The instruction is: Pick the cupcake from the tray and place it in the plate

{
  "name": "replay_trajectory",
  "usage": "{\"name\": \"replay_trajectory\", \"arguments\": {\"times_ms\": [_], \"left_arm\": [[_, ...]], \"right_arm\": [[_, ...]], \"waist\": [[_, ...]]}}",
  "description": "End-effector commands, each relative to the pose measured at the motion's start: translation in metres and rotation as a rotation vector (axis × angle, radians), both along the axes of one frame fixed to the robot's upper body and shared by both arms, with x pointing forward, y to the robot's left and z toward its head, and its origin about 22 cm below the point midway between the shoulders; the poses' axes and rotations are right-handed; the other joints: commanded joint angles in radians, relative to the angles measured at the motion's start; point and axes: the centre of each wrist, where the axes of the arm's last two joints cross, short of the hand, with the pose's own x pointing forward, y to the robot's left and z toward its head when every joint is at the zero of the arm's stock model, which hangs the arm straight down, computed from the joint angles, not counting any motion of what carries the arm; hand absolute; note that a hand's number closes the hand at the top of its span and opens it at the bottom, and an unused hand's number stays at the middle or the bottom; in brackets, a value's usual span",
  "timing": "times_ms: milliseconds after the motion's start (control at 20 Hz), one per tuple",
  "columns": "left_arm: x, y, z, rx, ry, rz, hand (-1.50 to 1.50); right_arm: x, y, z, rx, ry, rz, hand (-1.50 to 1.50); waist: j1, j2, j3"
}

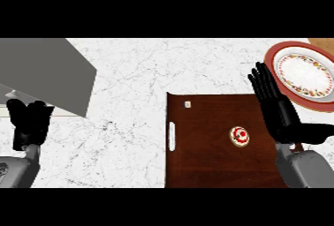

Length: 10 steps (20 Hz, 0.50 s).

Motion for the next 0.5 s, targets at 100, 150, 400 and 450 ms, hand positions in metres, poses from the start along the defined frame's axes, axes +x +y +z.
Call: {"name": "replay_trajectory", "arguments": {"times_ms": [100,150,400,450], "left_arm": [[-0.024,0.027,-0.005,0.150,-0.042,-0.052,0.00],[-0.027,0.018,-0.014,0.196,-0.058,-0.065,0.00],[-0.052,0.018,-0.025,0.222,-0.056,-0.131,0.00],[-0.055,0.010,-0.023,0.243,-0.068,-0.137,0.00]], "right_arm": [[0.007,0.006,0.030,0.312,0.052,0.123,-1.50],[0.000,0.003,0.023,0.398,0.061,0.146,-1.50],[-0.008,-0.020,0.024,0.211,-0.055,-0.265,-1.50],[-0.016,-0.006,0.010,0.231,-0.066,-0.290,-1.50]], "waist": [[-0.004,0.002,-0.007],[-0.015,0.001,-0.006],[-0.017,-0.004,-0.008],[-0.014,-0.003,-0.007]]}}
